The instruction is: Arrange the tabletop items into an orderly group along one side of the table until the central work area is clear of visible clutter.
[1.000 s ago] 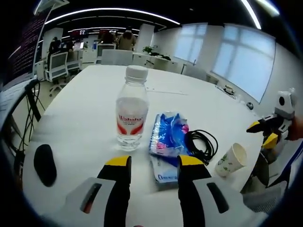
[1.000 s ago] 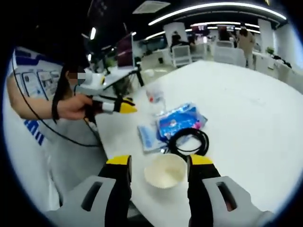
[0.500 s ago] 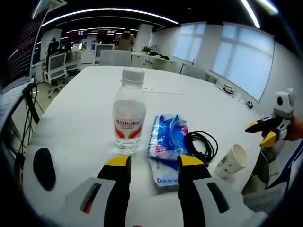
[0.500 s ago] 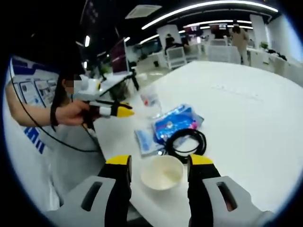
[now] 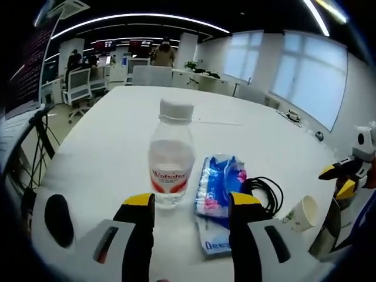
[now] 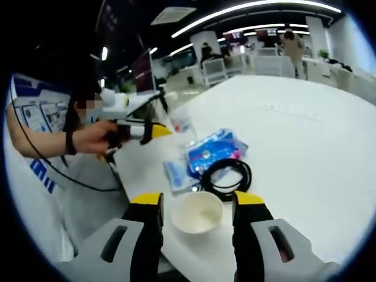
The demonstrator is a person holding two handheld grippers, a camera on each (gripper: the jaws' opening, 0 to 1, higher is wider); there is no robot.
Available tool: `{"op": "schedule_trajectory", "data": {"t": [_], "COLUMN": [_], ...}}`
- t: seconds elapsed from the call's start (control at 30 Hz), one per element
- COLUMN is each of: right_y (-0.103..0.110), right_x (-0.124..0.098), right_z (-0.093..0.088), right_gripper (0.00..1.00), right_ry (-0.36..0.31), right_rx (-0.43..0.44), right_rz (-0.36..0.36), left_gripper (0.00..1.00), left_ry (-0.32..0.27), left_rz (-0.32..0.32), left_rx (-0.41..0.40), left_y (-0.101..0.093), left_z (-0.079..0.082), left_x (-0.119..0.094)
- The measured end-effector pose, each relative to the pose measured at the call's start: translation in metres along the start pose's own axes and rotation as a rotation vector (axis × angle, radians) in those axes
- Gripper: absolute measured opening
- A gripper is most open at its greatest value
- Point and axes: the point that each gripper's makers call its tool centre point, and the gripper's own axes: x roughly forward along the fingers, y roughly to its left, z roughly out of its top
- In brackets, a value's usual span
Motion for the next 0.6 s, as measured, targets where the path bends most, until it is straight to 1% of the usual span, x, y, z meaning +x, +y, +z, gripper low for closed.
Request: {"op": "schedule_trajectory", "data": {"t": [0.1, 0.3, 0.4, 0.47, 0.53, 0.6], "right_y": [-0.002, -0.005, -0.005, -0.006, -0.006, -0.008], "right_x": [-0.002, -0.01, -0.012, -0.014, -0.015, -0.016], "right_z": [-0.002, -0.01, -0.015, -0.017, -0.019, -0.02], "right_gripper": [0.45, 0.45, 0.45, 0.45, 0.45, 0.45], "right_ry": [0.002, 0.012, 0.024, 0.026, 0.03, 0.033], "right_rx": [0.006, 0.029, 0.038, 0.044, 0.052, 0.057], "right_rz": [-0.005, -0.024, -0.033, -0.037, -0.043, -0.05], "left_gripper": [0.52, 0.55, 0.53, 0.5, 0.49, 0.42], "left_ry": [-0.019, -0.029, -0.037, -0.051, -0.054, -0.058], "left_rz": [0.022, 0.052, 0.063, 0.062, 0.062, 0.062], "left_rx": [-0.013, -0.023, -0.024, -0.032, -0.028, -0.023], "left_y": [0.008, 0.015, 0.017, 0.017, 0.017, 0.018], "left_z": [0.007, 0.014, 0.016, 0.021, 0.022, 0.024], "left_x": [0.01, 0.025, 0.03, 0.033, 0.037, 0.038]}}
